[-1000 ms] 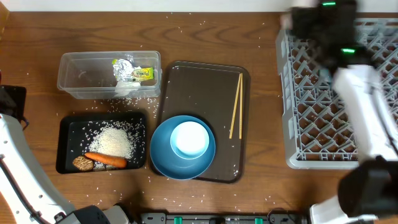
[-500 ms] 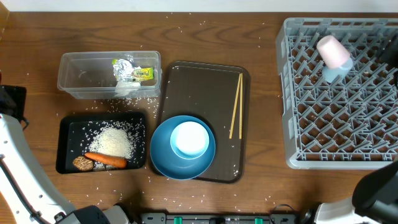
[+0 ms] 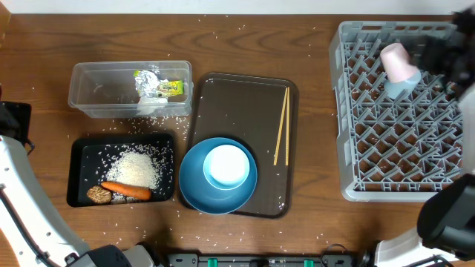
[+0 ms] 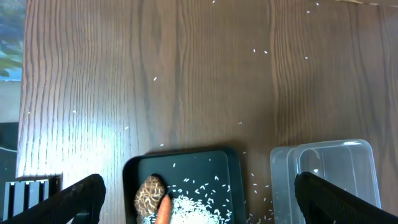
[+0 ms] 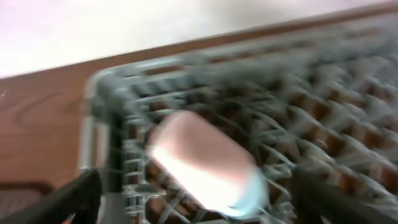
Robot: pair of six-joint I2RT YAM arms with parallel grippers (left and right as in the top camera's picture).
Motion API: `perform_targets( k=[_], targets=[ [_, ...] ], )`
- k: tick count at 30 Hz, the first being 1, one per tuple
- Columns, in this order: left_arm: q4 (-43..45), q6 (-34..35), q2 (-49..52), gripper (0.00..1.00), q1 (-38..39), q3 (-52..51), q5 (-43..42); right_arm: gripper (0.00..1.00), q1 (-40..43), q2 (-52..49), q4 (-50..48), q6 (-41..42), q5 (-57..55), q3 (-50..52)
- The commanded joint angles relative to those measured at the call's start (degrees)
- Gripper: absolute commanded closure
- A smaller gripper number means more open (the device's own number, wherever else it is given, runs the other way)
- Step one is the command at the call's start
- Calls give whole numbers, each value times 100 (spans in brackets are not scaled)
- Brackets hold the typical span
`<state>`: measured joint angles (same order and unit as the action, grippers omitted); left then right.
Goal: Sort waste into correct bins and load items into the dishwasher rack
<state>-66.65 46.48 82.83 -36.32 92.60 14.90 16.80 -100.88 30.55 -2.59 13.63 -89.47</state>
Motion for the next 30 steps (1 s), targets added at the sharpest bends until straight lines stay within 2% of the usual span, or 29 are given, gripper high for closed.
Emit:
perform_targets(
  k=[1,6,10,22,26,30],
  targets=[
    [-17,-11,13,2,-26,31,-15,3,-546,-197,-70,-785,-485,4],
    [-17,-13,13,2,-26,31,-15,1,-1027,-793,-339,-1084,-2387,-4],
    [-17,-11,13,2,-26,31,-15,1,-1099,-1115,-557,-1082,-3213,-7],
    [-17,-11,13,2,-26,31,-15,1,-1075,-1600,-800,-1082,-3292,-4],
    [-17,-13,13,2,-26,31,-15,5,-1073,-1613,-925,-1082,-3285,-4],
    [-17,-11,13,2,-26,31,-15,7,-1075,-1641,-1019,-1143,-2826,-4]
  ],
)
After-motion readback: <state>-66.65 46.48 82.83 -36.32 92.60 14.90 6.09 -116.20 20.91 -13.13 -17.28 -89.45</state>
